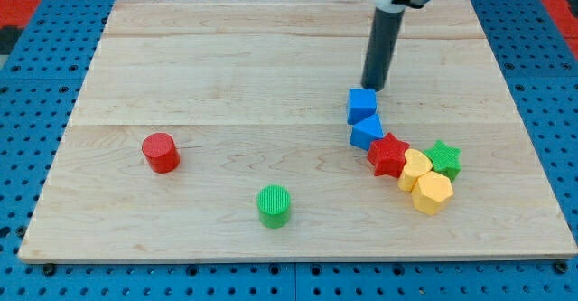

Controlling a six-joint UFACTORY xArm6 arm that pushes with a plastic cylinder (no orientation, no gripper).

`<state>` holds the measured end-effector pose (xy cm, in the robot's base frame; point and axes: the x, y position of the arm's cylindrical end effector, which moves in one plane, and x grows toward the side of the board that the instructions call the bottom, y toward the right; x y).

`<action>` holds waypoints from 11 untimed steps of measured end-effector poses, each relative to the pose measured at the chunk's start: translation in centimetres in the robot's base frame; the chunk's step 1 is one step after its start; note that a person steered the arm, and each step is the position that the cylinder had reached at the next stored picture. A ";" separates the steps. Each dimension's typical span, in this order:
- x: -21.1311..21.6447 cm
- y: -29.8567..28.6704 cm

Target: Move the red circle horizontal to the triangle

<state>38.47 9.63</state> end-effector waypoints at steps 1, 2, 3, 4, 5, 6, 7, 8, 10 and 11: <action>2.2 -1.1; 5.1 -1.6; 8.6 -0.9; 9.9 0.4; 8.2 -6.6; 9.3 -8.6; 12.6 -7.7; 14.2 -7.1; 14.2 -3.3; 14.2 -2.5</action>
